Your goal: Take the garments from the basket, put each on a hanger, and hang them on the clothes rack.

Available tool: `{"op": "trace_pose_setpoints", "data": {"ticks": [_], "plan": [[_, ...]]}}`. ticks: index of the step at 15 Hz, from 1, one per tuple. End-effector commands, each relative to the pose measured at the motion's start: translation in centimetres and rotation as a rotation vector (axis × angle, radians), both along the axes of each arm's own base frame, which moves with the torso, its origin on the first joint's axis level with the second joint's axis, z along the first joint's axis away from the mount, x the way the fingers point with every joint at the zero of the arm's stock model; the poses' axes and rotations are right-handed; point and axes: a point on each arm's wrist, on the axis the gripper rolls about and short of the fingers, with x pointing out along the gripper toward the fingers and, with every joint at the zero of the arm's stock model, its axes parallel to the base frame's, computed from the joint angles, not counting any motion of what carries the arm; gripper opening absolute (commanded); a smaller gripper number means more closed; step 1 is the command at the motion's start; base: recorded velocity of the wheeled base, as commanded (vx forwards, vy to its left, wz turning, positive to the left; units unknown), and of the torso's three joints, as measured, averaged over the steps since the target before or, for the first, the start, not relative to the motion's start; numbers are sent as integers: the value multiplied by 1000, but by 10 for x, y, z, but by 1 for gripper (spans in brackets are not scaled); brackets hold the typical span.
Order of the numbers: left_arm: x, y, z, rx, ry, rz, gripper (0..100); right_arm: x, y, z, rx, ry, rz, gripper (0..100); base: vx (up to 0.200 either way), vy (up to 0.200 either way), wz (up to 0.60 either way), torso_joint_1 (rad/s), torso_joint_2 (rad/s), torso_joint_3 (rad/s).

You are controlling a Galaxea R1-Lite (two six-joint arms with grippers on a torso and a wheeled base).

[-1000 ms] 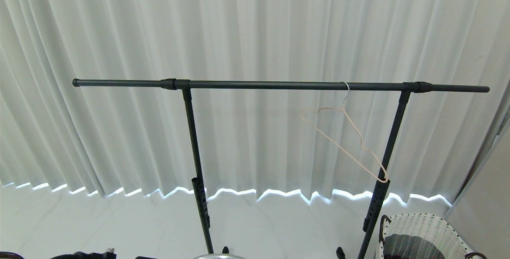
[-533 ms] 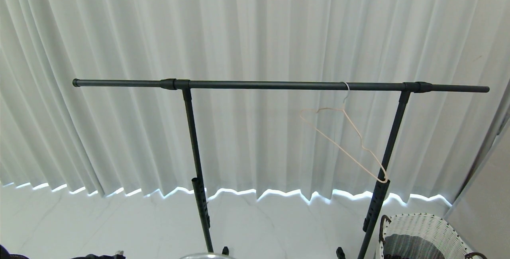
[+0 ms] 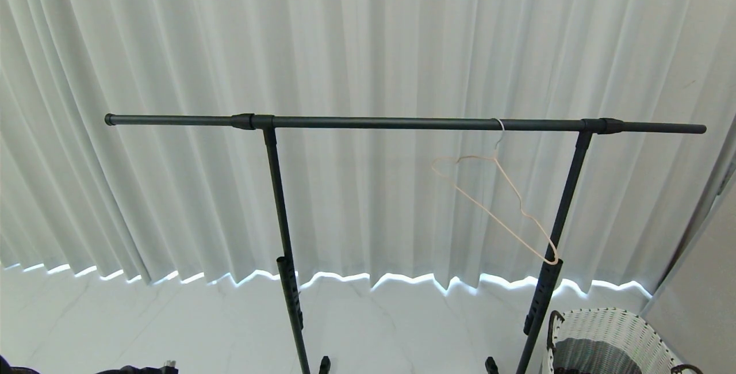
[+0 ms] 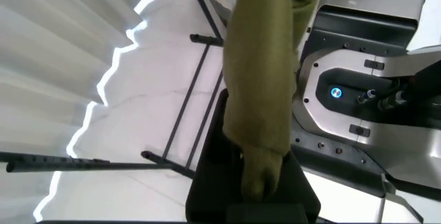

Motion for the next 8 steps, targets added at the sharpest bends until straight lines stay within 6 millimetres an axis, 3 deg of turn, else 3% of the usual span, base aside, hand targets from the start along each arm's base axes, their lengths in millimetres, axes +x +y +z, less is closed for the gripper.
{"op": "trace_pose_setpoints", "data": {"ticks": [1,8], "plan": [[-1,1,1,-5,-4,2,0,1,-1,0,-2,-3,-5,100,0,0,0,0,0,0],[8,9,6,63,-174,249,0,29,-4,-1,1,13,-157,100,0,0,0,0,0,0]]}}
